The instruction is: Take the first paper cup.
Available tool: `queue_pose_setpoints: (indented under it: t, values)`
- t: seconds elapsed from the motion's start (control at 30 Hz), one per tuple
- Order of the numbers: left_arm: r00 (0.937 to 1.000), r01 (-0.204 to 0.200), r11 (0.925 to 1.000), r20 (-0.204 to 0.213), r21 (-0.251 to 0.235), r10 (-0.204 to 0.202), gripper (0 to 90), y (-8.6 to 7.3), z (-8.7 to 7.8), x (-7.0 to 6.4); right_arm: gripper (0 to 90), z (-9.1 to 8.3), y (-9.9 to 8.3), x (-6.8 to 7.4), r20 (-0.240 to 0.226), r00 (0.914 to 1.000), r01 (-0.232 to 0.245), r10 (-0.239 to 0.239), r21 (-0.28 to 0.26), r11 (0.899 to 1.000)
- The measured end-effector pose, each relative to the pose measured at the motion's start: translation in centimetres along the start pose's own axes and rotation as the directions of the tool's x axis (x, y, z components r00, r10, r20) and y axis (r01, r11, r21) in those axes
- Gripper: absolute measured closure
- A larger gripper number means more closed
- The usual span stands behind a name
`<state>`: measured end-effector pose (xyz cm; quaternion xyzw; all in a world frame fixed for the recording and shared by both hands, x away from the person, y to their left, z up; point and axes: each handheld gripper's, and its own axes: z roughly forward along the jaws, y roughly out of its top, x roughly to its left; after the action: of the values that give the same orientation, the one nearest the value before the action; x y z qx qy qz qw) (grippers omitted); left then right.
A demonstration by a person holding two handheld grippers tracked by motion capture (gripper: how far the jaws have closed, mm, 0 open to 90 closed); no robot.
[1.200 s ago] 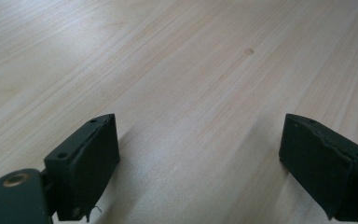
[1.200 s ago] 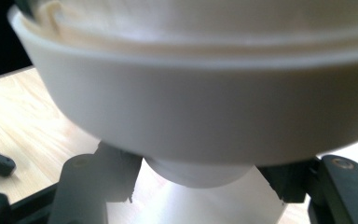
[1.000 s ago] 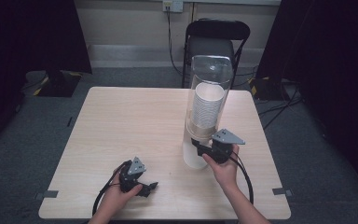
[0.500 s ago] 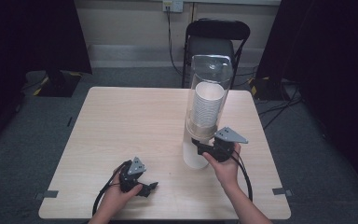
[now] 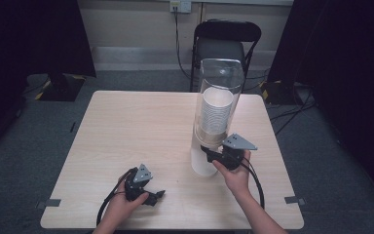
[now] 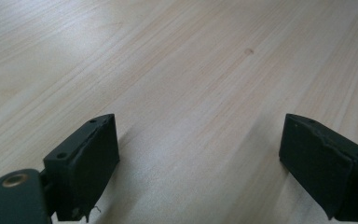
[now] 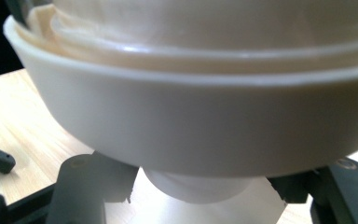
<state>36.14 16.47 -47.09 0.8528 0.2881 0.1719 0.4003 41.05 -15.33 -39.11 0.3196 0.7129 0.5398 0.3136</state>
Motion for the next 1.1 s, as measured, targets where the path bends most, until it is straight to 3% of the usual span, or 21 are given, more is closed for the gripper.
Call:
queue_pose_setpoints:
  t: [0.17,0.2,0.23,0.27,0.3,0.33,0.37,0.4,0.43,0.47,0.5,0.57,0.7,0.83,0.97,1.1]
  values:
    - [1.0,0.001,1.0,0.0,-0.001,-0.001,11.3,0.0,0.0,0.0,36.3,0.1,-0.2,0.0,-0.009,1.0,0.003,-0.002,0.013,1.0]
    - [1.0,0.003,1.0,0.0,-0.002,-0.003,11.3,0.0,0.0,0.0,37.1,0.3,-0.6,-0.1,-0.015,0.9999,0.009,-0.008,0.054,0.998]
    - [1.0,0.002,1.0,0.001,-0.001,-0.002,11.3,0.0,0.0,0.0,37.2,1.0,-2.4,-0.2,-0.009,0.9999,0.009,-0.008,0.164,0.986]
    - [1.0,0.0,1.0,0.0,0.0,0.0,11.3,0.0,0.0,0.0,37.2,1.4,-4.4,-0.3,-0.022,0.9994,-0.019,0.025,0.245,0.969]
    - [1.0,-0.001,1.0,0.0,-0.001,0.001,11.3,0.0,0.0,0.0,37.1,1.3,-6.1,-0.3,-0.009,0.9989,-0.043,0.047,0.263,0.964]
    - [1.0,-0.002,1.0,0.002,0.001,0.002,10.8,0.0,0.0,0.0,37.0,0.5,-5.6,-0.1,-0.025,0.9987,-0.037,0.044,0.225,0.974]
    - [1.0,0.002,1.0,0.003,-0.001,-0.002,10.8,0.0,0.0,0.0,37.0,0.5,-5.6,-0.1,-0.025,0.9987,-0.037,0.044,0.225,0.974]
    - [1.0,-0.001,1.0,0.005,0.002,0.001,10.3,0.0,0.0,0.0,36.7,0.2,-4.2,-0.4,-0.026,0.9996,0.013,-0.007,0.233,0.972]
    - [1.0,-0.001,1.0,0.005,0.002,0.001,10.3,0.0,0.0,0.0,36.7,0.2,-4.2,-0.4,-0.026,0.9996,0.013,-0.007,0.233,0.972]
    - [1.0,-0.003,1.0,0.003,0.003,0.003,10.3,0.0,0.0,0.0,36.6,0.1,-3.8,-0.6,-0.047,0.9989,0.019,-0.007,0.26,0.965]
    - [1.0,0.0,1.0,0.004,0.002,0.0,10.2,0.0,0.0,0.0,36.5,-0.1,-3.7,-0.8,-0.057,0.9974,0.058,-0.044,0.286,0.956]
    - [1.0,-0.001,1.0,0.004,0.002,0.001,10.2,0.0,0.0,0.0,36.3,-0.2,-4.5,-1.4,-0.065,0.9972,0.055,-0.036,0.318,0.946]
    - [1.0,-0.001,1.0,0.003,0.002,0.001,10.2,0.0,0.0,0.0,36.0,-1.0,-6.1,-1.8,-0.069,0.9961,0.076,-0.056,0.328,0.941]
    - [1.0,0.0,1.0,0.003,0.001,0.0,10.2,0.0,0.0,0.0,35.7,-2.0,-6.8,-2.8,-0.052,0.9981,0.048,-0.033,0.332,0.942]
    - [1.0,-0.001,1.0,0.004,0.002,0.001,10.2,0.0,0.0,0.0,35.4,-2.8,-7.4,-4.5,0.013,0.9999,-0.013,0.009,0.338,0.941]
    - [1.0,-0.001,1.0,0.004,0.002,0.001,10.2,0.0,0.0,0.0,35.3,-2.9,-7.4,-5.1,0.034,0.9994,-0.016,0.005,0.337,0.942]
